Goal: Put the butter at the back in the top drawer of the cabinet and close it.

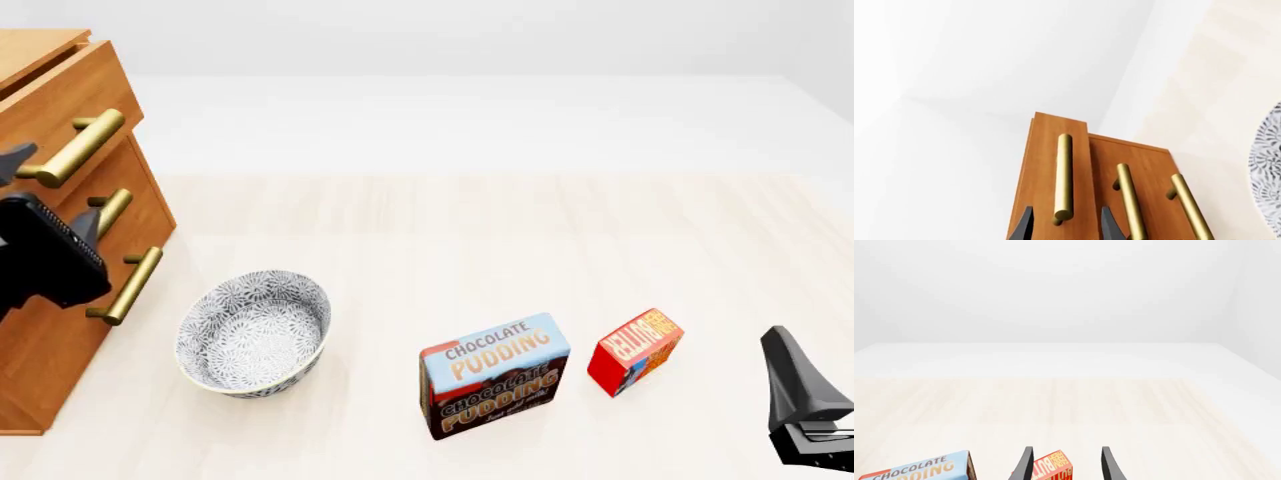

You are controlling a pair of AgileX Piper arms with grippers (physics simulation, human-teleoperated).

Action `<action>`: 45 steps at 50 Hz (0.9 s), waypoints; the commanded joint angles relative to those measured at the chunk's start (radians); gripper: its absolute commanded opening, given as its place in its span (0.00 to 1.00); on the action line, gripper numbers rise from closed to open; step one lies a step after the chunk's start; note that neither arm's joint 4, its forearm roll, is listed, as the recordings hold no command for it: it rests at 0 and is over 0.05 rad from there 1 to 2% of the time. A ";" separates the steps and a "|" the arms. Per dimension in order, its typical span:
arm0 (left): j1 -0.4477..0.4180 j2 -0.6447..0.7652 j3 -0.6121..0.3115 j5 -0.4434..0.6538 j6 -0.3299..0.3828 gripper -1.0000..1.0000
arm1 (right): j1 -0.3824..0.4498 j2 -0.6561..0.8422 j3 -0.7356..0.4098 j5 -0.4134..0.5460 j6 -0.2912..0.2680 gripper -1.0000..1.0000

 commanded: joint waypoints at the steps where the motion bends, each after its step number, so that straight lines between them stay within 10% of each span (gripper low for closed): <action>1: 0.007 -0.011 -0.002 0.018 0.001 1.00 | 0.000 0.000 0.000 0.000 0.000 1.00; 45: 0.024 0.057 -0.004 -0.040 0.003 1.00 | 0.000 0.000 0.000 0.000 0.000 1.00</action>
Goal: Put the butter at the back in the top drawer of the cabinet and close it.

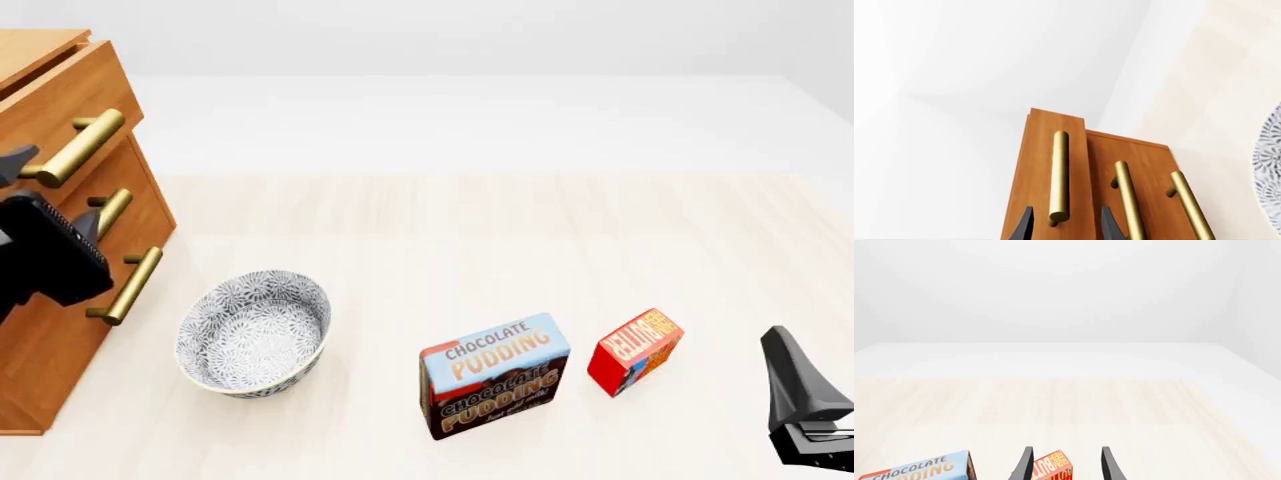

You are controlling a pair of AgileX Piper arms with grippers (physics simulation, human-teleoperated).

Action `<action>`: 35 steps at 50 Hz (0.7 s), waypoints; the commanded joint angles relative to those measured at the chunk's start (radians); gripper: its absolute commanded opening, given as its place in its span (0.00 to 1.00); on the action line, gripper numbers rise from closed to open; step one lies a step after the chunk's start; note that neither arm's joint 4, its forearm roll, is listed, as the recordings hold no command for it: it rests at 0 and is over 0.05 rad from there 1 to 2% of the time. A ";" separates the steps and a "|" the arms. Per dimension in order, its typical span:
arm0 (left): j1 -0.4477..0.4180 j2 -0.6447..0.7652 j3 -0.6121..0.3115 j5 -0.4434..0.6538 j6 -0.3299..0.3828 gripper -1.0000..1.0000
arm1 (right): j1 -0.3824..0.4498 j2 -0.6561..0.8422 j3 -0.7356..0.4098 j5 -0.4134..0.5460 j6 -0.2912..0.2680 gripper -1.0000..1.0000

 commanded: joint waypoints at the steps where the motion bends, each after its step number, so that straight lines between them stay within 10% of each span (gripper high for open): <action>1: 0.005 0.006 0.003 -0.007 0.000 1.00 | 0.000 0.000 0.000 0.000 0.000 1.00; 35: 0.008 -0.003 -0.001 0.001 -0.001 1.00 | 0.000 0.000 0.000 0.000 0.000 1.00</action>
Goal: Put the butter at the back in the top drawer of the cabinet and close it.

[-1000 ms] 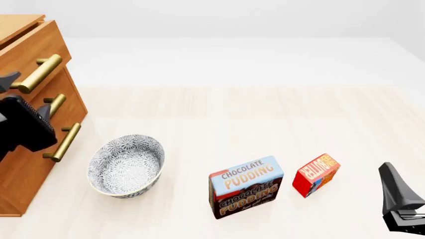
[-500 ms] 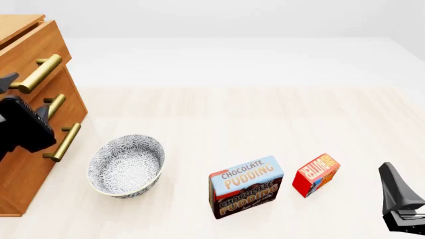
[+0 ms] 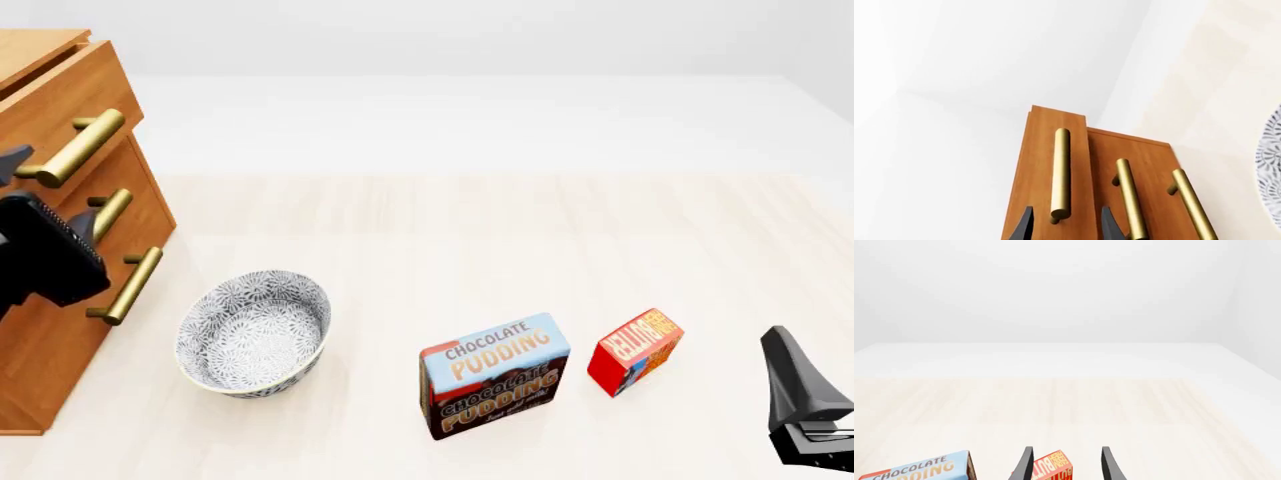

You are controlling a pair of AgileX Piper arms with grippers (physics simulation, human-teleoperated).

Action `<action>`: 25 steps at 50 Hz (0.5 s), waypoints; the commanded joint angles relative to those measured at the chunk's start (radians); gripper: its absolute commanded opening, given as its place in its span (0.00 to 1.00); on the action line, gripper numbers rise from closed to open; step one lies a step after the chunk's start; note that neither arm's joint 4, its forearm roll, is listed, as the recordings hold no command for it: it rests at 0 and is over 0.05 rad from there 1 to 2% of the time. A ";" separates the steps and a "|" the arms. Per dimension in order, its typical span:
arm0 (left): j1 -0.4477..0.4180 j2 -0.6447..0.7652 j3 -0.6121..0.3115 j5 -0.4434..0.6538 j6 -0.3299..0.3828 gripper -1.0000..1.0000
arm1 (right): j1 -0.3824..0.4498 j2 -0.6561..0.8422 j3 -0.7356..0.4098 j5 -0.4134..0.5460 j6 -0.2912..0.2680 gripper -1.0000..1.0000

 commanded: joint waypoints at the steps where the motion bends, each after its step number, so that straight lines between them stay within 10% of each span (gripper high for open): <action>1: -0.002 0.005 -0.002 -0.004 -0.001 1.00 | 0.000 0.000 0.000 0.000 0.000 1.00; 25: 0.001 0.063 -0.019 -0.040 0.003 1.00 | 0.000 0.000 0.000 0.000 0.000 1.00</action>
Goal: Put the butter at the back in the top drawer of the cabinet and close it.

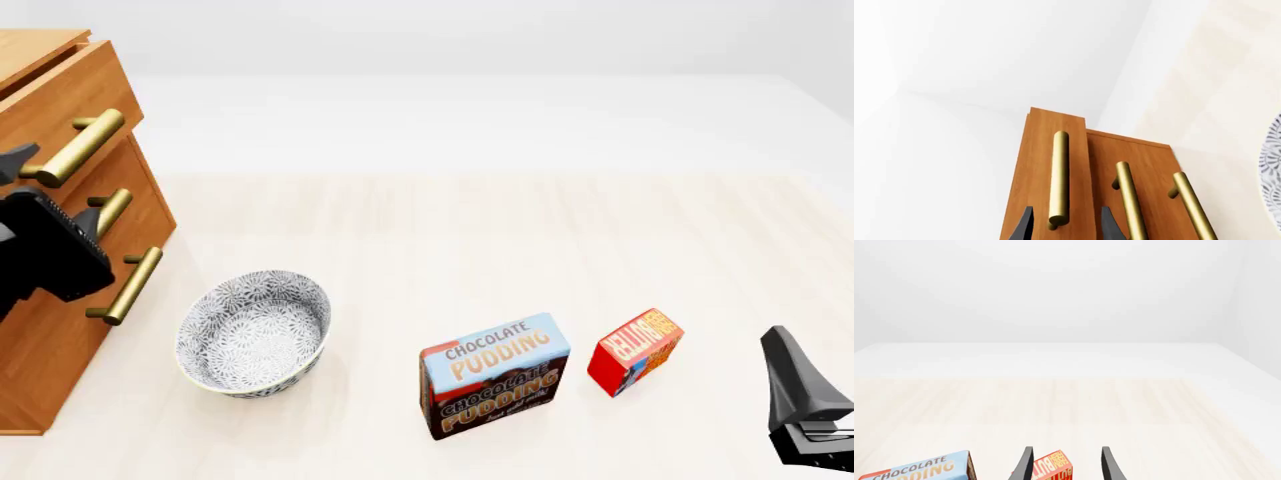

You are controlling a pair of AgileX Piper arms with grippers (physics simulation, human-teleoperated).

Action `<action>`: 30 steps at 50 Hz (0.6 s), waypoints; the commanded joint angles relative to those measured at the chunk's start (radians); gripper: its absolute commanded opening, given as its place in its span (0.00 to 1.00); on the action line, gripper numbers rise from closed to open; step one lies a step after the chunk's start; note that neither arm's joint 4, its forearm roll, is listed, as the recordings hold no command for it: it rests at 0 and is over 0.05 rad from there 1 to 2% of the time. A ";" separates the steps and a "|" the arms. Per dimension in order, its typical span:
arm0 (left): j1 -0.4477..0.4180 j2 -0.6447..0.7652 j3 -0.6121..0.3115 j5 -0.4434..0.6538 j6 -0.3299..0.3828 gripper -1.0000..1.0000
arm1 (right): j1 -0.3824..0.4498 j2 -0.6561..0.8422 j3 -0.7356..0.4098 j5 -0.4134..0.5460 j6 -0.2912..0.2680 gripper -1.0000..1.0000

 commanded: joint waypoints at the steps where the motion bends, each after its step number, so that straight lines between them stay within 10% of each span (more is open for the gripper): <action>1: 0.002 0.027 -0.008 -0.016 0.001 1.00 | 0.000 0.000 0.000 0.000 0.000 1.00; 25: 0.007 0.049 -0.017 -0.032 0.005 1.00 | 0.000 0.000 0.000 0.000 0.000 1.00; 26: 0.004 0.048 -0.017 -0.032 0.005 0.00 | 0.000 0.000 0.000 0.000 0.000 1.00; 30: 0.004 0.042 -0.017 -0.027 0.005 0.00 | 0.000 0.000 0.000 0.000 0.000 1.00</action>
